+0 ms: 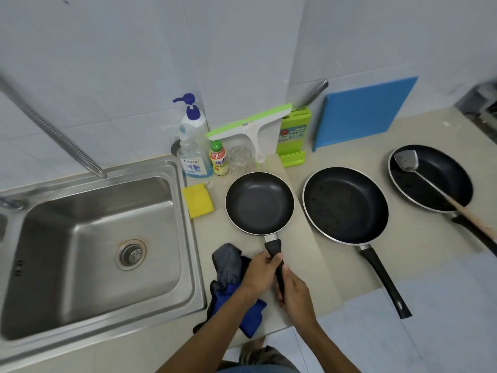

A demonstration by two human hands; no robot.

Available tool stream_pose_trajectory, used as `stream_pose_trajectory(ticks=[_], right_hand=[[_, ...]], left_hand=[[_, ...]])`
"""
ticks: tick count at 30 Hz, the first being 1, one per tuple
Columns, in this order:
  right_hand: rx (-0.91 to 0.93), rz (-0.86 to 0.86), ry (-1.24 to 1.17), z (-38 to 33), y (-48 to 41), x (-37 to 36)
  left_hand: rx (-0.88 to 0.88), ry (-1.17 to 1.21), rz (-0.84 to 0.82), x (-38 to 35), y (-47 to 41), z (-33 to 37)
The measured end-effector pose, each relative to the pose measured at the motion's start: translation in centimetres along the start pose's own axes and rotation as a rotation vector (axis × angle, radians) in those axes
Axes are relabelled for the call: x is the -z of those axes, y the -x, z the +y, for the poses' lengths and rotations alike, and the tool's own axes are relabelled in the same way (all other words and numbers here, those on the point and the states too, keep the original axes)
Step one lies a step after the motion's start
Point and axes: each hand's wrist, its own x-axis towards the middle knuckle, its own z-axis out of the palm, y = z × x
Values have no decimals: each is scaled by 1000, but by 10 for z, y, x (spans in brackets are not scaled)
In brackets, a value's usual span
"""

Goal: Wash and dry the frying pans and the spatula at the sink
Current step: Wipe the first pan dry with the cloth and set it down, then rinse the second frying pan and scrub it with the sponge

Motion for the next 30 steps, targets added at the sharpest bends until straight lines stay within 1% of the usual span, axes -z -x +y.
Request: stream_pose_trajectory(ticks=[8, 24, 27, 28, 30], right_hand=[[-12, -55, 34, 7, 2, 2], [-8, -32, 88, 10, 4, 3], [17, -27, 132, 2, 7, 7], [34, -20, 170, 0, 8, 8], [68, -1, 261, -3, 8, 14]], left_hand=[[96, 16, -13, -1, -2, 2], [166, 55, -61, 3, 1, 5], [162, 7, -75, 5, 7, 6], [145, -33, -57, 6, 7, 5], [85, -186, 31, 8, 9, 6]])
